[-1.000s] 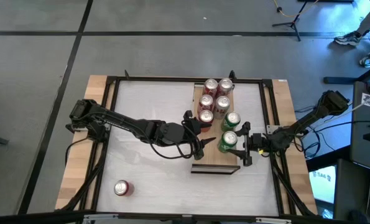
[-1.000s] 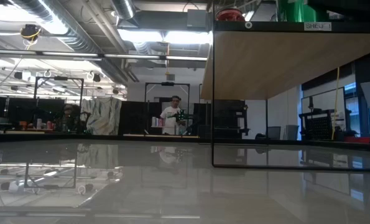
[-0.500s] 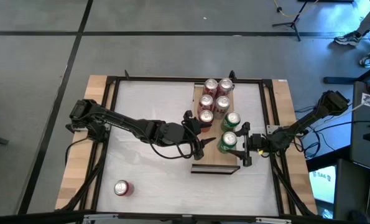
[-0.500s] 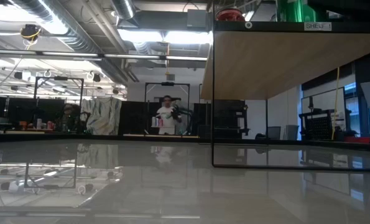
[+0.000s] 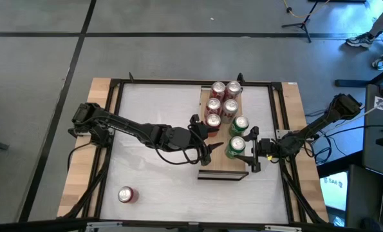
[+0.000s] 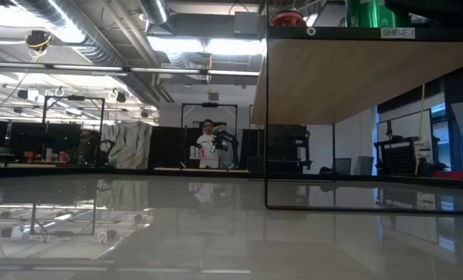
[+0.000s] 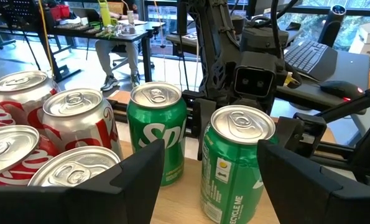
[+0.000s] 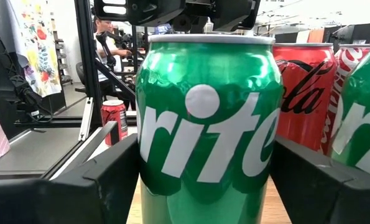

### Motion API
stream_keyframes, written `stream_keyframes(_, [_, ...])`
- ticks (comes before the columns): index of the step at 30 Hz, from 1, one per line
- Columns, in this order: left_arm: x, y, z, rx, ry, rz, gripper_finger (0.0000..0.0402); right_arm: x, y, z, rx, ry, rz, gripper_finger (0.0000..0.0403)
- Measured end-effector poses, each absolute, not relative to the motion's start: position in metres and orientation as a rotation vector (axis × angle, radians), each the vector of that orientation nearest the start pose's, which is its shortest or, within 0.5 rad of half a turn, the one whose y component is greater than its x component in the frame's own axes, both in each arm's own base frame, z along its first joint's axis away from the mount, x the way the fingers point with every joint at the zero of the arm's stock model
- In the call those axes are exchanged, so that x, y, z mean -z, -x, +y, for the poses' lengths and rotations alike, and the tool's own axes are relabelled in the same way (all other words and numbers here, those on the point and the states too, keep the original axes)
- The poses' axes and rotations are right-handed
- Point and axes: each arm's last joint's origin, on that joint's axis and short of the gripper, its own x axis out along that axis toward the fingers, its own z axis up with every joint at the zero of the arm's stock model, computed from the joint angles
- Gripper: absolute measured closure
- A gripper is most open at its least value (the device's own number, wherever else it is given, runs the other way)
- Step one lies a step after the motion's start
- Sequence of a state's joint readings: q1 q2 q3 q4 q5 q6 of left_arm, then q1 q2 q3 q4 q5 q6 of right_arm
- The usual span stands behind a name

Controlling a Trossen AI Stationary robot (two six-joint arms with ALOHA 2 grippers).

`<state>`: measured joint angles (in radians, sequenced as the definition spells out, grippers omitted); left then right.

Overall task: Place canned beverage on shelf
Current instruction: Put the green soda can on the shelf aligned with the other green soda can, then adjust the green soda can on the shelf

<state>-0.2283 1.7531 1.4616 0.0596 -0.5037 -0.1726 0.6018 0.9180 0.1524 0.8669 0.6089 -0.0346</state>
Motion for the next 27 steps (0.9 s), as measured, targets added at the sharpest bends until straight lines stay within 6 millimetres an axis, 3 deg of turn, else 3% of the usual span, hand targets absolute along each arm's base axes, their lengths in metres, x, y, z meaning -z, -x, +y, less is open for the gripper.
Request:
stream_keyframes(12, [-0.3288, -0.4029, -0.0793, -0.292, 0.088, 0.193, 0.0154, -0.1935, -0.1483, 0.0818, 0.008, -0.016, -0.071, 0.0007])
stream_keyframes(27, [-0.3286, -0.4030, -0.0794, -0.292, 0.090, 0.193, 0.0154, -0.2001, -0.1478, 0.0814, 0.009, -0.052, -0.126, 0.0015])
